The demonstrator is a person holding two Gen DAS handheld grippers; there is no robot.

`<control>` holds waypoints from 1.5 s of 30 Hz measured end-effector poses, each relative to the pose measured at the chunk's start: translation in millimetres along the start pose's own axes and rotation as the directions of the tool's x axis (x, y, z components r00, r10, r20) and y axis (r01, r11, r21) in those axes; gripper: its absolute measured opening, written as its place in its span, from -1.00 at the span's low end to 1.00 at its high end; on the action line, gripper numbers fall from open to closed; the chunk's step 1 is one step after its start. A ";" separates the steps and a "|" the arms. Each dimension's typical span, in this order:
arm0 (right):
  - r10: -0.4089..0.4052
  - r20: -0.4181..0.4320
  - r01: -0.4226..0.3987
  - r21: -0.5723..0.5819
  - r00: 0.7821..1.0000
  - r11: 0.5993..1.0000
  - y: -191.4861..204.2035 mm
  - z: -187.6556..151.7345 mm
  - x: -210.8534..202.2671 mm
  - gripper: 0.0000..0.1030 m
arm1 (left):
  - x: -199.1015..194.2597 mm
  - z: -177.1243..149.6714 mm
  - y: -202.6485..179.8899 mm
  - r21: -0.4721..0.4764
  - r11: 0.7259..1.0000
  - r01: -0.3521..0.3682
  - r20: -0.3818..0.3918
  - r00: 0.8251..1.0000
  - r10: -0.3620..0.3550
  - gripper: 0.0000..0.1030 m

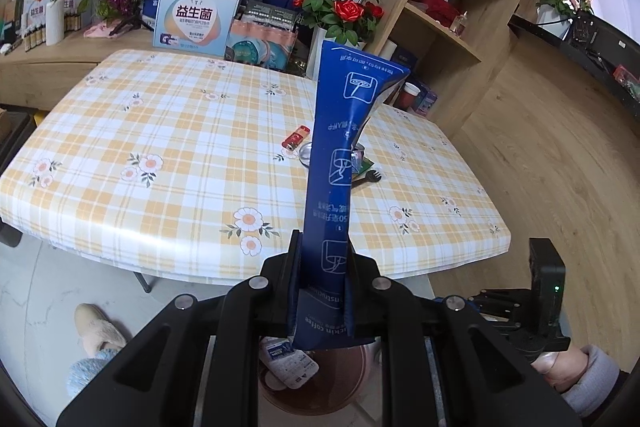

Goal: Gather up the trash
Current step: 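Carry the strip over the pink bin and open the right gripper while the left holds the box, then lower the blue coffee box over the pink bin and open the left gripper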

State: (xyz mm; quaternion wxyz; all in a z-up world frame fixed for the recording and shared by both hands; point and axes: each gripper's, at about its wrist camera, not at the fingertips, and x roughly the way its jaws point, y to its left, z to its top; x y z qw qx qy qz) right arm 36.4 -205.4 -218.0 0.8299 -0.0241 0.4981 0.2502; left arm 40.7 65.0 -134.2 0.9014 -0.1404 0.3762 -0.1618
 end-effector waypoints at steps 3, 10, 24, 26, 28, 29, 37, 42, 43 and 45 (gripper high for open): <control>-0.008 0.019 0.007 0.025 1.000 1.000 -1.1 2.8 -0.2 -0.05 | 1.1 -3.6 -1.6 0.007 1.000 0.002 -0.009 1.000 -0.002 -0.67; -0.164 0.117 0.157 0.065 0.980 0.985 -11.4 20.2 -22.5 0.79 | 3.5 -9.5 -8.2 0.042 0.999 -0.012 -0.014 1.000 0.012 -0.67; -0.290 0.200 0.271 0.120 0.936 0.955 -32.8 35.9 -59.0 0.89 | 23.3 -25.7 -26.5 0.098 0.995 -0.002 -0.073 0.997 0.009 -0.67; -0.299 0.204 0.278 0.126 0.932 0.952 -35.0 35.9 -61.5 0.89 | 29.7 -30.1 -27.3 0.092 0.996 0.000 -0.089 0.996 0.008 -0.67; -0.301 0.206 0.278 0.130 0.931 0.952 -36.5 35.4 -62.7 0.89 | 35.3 -35.0 -28.4 0.090 0.996 0.005 -0.105 0.994 0.004 -0.67; -0.302 0.206 0.279 0.131 0.931 0.951 -37.0 35.0 -62.9 0.89 | 38.4 -37.7 -28.8 0.085 0.996 0.011 -0.114 0.993 -0.002 -0.67; -0.310 0.209 0.286 0.138 0.928 0.948 -41.7 35.0 -65.3 0.89 | 55.4 -52.1 -30.2 0.059 0.998 0.036 -0.166 0.986 -0.026 -0.67; -0.314 0.209 0.288 0.146 0.926 0.946 -44.5 35.7 -66.7 0.89 | 64.8 -64.0 -30.2 0.045 0.997 0.067 -0.209 0.976 -0.056 -0.66; -0.314 0.208 0.288 0.148 0.926 0.946 -45.0 35.7 -66.5 0.89 | 67.2 -67.2 -31.3 0.050 0.996 0.070 -0.219 0.974 -0.058 -0.65; -0.312 0.206 0.286 0.149 0.928 0.947 -44.9 35.2 -66.0 0.89 | 73.6 -73.5 -34.0 0.063 0.994 0.086 -0.244 0.967 -0.069 -0.63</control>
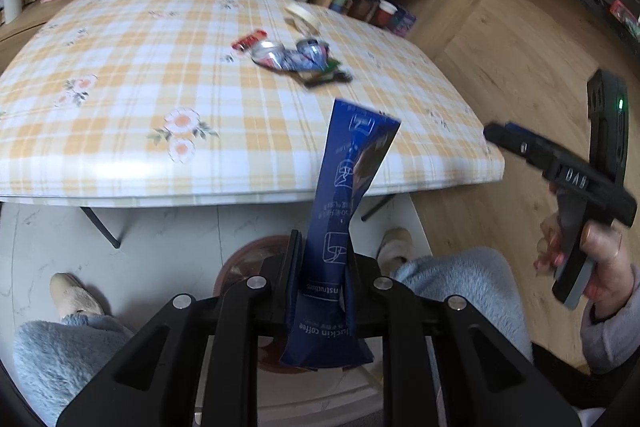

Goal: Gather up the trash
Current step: 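Lower the blue coffee box over the pink bin and open the left gripper, then reach the right gripper to the crushed cans and red wrapper and grasp them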

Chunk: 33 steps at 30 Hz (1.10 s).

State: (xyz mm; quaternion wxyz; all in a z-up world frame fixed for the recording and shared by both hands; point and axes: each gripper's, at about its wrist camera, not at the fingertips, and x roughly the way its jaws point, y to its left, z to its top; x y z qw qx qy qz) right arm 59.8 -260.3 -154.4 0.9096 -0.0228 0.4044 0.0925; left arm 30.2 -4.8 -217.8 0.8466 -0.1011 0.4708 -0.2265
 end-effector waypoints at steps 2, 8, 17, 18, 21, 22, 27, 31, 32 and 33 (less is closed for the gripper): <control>-0.001 -0.001 0.001 -0.001 1.000 1.000 1.4 0.1 0.1 0.89 | 6.8 -4.4 -2.0 0.009 0.999 0.031 -0.027 0.999 -0.031 -0.57; 0.000 -0.008 0.000 -0.006 1.000 1.000 2.5 -1.6 1.4 0.89 | -8.3 1.4 2.9 0.006 1.000 -0.013 0.065 0.998 0.012 0.06; -0.009 -0.015 0.009 -0.008 1.000 1.000 1.4 -0.3 6.4 0.89 | -38.5 32.6 27.9 -0.015 0.983 -0.181 0.208 0.961 0.180 0.48; -0.010 -0.017 0.010 -0.009 1.000 1.000 1.2 0.5 7.6 0.89 | -40.7 35.4 29.9 -0.016 0.983 -0.185 0.215 0.959 0.184 0.48; -0.013 -0.022 0.013 -0.015 1.000 1.000 0.0 3.3 13.0 0.89 | -44.8 49.5 36.4 -0.012 0.979 -0.203 0.245 0.949 0.199 0.50; -0.015 -0.028 0.014 -0.020 1.000 1.000 -0.2 5.6 17.3 0.89 | -46.0 53.0 37.8 -0.010 0.979 -0.206 0.254 0.946 0.201 0.50; -0.028 -0.033 0.026 -0.046 0.999 0.999 1.0 17.6 33.5 0.89 | -41.9 76.7 42.8 0.008 0.973 -0.230 0.282 0.934 0.219 0.52; -0.042 -0.033 0.039 -0.073 0.999 0.997 1.2 31.3 45.7 0.89 | -37.5 93.1 42.4 0.018 0.970 -0.241 0.296 0.928 0.225 0.52; -0.046 -0.033 0.043 -0.078 0.998 0.996 1.3 34.1 47.9 0.89 | -36.8 97.4 42.3 0.021 0.970 -0.244 0.301 0.926 0.226 0.52; -0.049 -0.032 0.046 -0.083 0.998 0.995 0.9 36.8 50.0 0.89 | -35.9 100.5 42.2 0.024 0.969 -0.245 0.305 0.925 0.227 0.54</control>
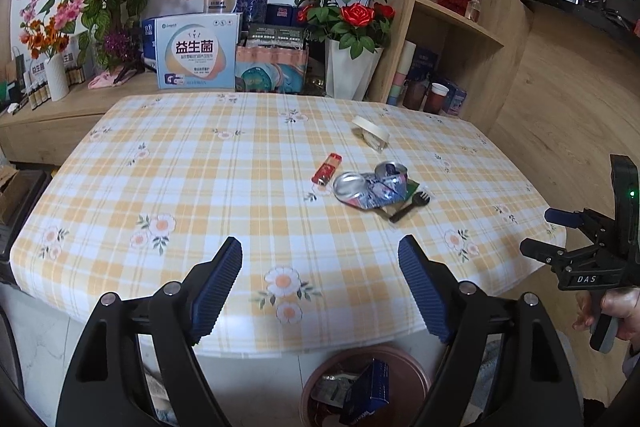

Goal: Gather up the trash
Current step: 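Reach the right gripper to the crushed cans and red wrapper and grasp them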

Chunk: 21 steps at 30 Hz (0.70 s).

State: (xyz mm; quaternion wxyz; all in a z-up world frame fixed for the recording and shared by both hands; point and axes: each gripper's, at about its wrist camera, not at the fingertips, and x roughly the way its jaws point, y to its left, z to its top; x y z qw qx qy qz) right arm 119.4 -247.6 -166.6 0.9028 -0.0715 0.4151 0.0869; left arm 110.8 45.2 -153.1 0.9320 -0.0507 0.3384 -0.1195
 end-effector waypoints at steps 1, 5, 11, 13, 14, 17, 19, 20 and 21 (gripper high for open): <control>-0.004 0.001 0.004 -0.005 1.000 1.000 -0.4 3.3 2.4 0.89 | 2.8 4.5 0.1 0.004 1.000 -0.003 0.006 1.000 0.003 0.56; -0.009 0.003 0.009 -0.011 1.000 1.000 -2.7 13.6 12.2 0.89 | 12.4 16.0 2.4 0.015 1.000 -0.015 0.015 1.000 0.014 0.63; 0.000 -0.003 0.000 0.001 1.000 1.000 -5.9 26.4 32.2 0.89 | 29.1 31.5 7.9 0.023 0.999 -0.025 0.015 1.000 0.025 0.66; -0.002 -0.008 0.002 -0.004 1.000 1.000 -5.8 30.8 40.5 0.89 | 35.6 36.1 9.3 0.028 0.999 -0.026 0.015 1.000 0.025 0.66; 0.000 -0.011 0.000 -0.006 1.000 1.000 -5.5 33.1 44.7 0.89 | 38.9 38.1 9.5 0.032 0.999 -0.027 0.015 1.000 0.026 0.66; 0.004 -0.018 -0.004 -0.010 1.000 1.000 -5.7 40.6 58.6 0.89 | 51.5 44.4 13.0 0.032 0.999 -0.025 0.010 1.000 0.025 0.66; 0.011 -0.025 -0.011 -0.009 1.000 1.000 -6.7 46.1 68.0 0.89 | 59.6 48.1 16.1 0.027 0.999 -0.021 0.007 1.000 0.021 0.66; 0.015 -0.030 -0.015 -0.006 0.999 1.000 -7.3 49.1 73.6 0.89 | 64.4 50.2 17.6 0.025 0.999 -0.021 0.004 1.000 0.021 0.66; 0.017 -0.033 -0.017 -0.004 0.999 1.000 -8.1 51.2 77.6 0.89 | 67.9 51.5 18.7 0.025 0.999 -0.022 0.002 1.000 0.022 0.66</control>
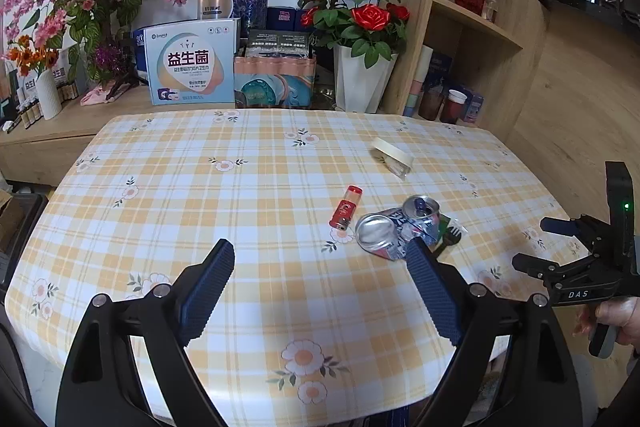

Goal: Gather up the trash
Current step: 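Reach the right gripper to the crushed cans and red wrapper and grasp them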

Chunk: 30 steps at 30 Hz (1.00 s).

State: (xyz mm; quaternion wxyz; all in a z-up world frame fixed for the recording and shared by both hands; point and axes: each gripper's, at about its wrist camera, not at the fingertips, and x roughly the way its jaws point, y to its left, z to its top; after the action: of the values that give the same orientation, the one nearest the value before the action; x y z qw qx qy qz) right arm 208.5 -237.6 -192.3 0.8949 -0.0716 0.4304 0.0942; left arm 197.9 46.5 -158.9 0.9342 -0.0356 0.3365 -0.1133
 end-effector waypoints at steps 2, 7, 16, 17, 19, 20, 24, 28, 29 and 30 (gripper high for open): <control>0.004 -0.006 -0.004 0.002 1.000 1.000 -1.3 6.3 11.0 0.89 | 10.0 4.4 2.4 0.001 1.000 0.000 -0.004 1.000 0.000 0.66; 0.005 -0.015 -0.005 0.005 1.000 1.000 -5.2 19.6 35.9 0.88 | 32.2 12.4 7.2 0.005 1.000 -0.002 -0.017 1.000 0.002 0.66; 0.036 -0.024 -0.035 0.020 0.999 0.999 -17.6 38.7 72.3 0.87 | 65.8 18.0 13.5 0.005 1.000 -0.011 -0.049 0.999 0.011 0.66; 0.040 -0.026 -0.040 0.017 0.999 0.999 -17.4 40.1 75.2 0.86 | 68.7 18.2 14.6 0.002 1.000 -0.012 -0.051 0.999 0.012 0.66; 0.048 -0.031 -0.048 0.002 0.998 0.999 -15.2 44.0 83.8 0.85 | 74.7 18.9 16.9 -0.005 1.000 -0.014 -0.056 0.998 0.014 0.66; 0.053 -0.032 -0.053 -0.006 0.998 0.999 -13.7 46.0 88.1 0.80 | 78.4 19.1 18.4 -0.010 1.000 -0.015 -0.060 0.998 0.015 0.66; 0.078 -0.039 -0.078 -0.012 0.996 0.997 -6.5 54.2 104.3 0.64 | 89.1 19.5 20.9 -0.017 1.000 -0.013 -0.074 0.997 0.011 0.66; 0.115 -0.044 -0.115 -0.002 0.992 0.993 1.3 59.1 116.7 0.56 | 97.3 19.6 20.1 -0.014 1.000 -0.006 -0.082 0.997 0.005 0.66; 0.122 -0.048 -0.122 -0.002 0.991 0.993 4.4 60.0 120.6 0.56 | 99.6 19.2 20.5 -0.016 1.000 -0.004 -0.087 0.996 0.003 0.66; 0.125 -0.051 -0.126 -0.003 0.991 0.992 6.9 60.5 123.5 0.56 | 101.9 19.0 21.0 -0.017 1.000 -0.004 -0.091 0.996 0.002 0.66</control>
State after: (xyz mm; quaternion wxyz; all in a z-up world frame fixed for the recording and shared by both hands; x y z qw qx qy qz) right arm 328.3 -205.0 -251.9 0.8756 -0.0497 0.4565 0.1499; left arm 290.1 42.7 -210.6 0.9177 -0.0380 0.3797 -0.1105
